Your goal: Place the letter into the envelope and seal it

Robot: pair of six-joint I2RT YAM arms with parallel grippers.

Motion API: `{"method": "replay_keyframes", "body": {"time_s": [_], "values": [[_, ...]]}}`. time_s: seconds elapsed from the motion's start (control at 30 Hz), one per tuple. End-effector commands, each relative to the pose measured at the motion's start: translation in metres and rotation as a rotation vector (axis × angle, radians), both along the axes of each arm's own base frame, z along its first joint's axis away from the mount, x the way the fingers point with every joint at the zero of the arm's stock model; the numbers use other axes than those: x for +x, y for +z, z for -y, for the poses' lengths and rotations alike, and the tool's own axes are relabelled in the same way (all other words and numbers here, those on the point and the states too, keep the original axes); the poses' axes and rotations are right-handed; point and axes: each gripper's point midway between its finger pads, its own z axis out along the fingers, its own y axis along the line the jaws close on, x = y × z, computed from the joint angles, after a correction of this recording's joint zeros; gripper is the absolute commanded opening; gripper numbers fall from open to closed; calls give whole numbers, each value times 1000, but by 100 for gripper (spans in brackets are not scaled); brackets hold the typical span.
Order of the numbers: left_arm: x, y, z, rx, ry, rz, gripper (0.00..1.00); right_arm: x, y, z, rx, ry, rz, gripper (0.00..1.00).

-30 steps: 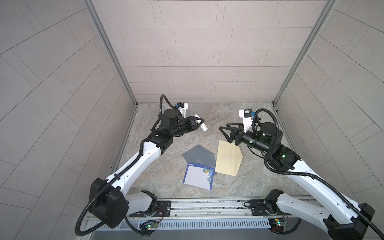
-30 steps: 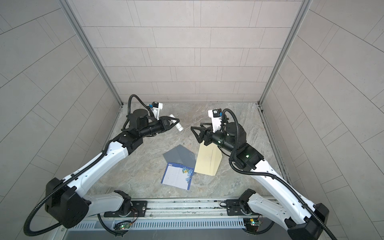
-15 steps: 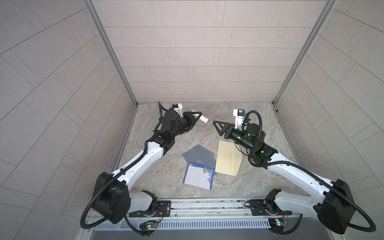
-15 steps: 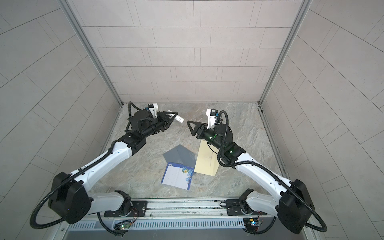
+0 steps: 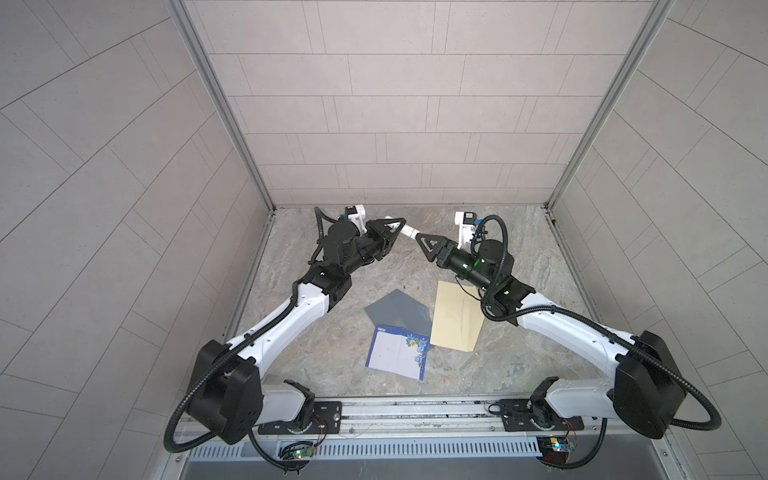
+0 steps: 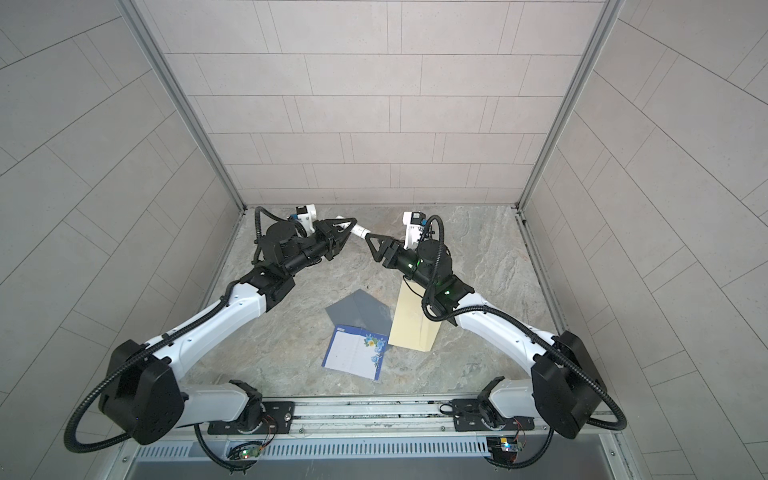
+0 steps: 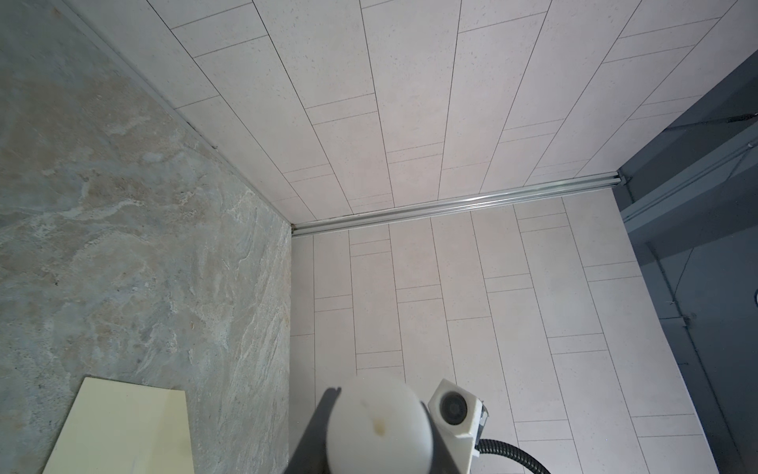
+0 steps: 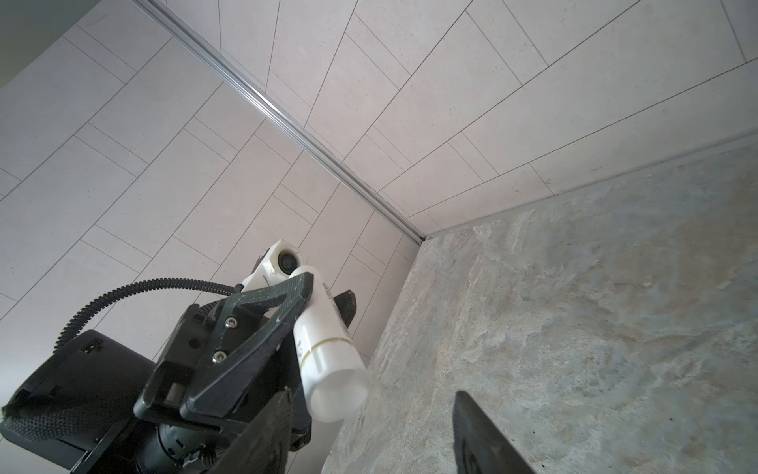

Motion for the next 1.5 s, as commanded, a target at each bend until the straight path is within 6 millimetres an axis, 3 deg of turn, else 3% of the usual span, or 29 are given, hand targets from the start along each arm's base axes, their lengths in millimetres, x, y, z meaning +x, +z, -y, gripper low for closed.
{"method": "replay_keyframes", "body": {"time_s": [0.0,0.9,1.27,1.3,1.43,1.47], "values": [[-3,6,5,-33,-21,16,0,-3,32,-6,87,34,63,62],[2,-5,6,-32,0,20,0,3,40,-27,280,117,39,42],[2,-9,11,-45,-16,19,0,6,45,-26,268,101,56,6],[2,-10,12,-44,-19,17,5,7,44,-26,255,96,55,3],[-2,-17,15,-15,-50,23,58,10,24,-16,80,16,1,0],[-2,-19,14,-2,-49,24,64,10,19,-12,26,-6,-12,0]]}}
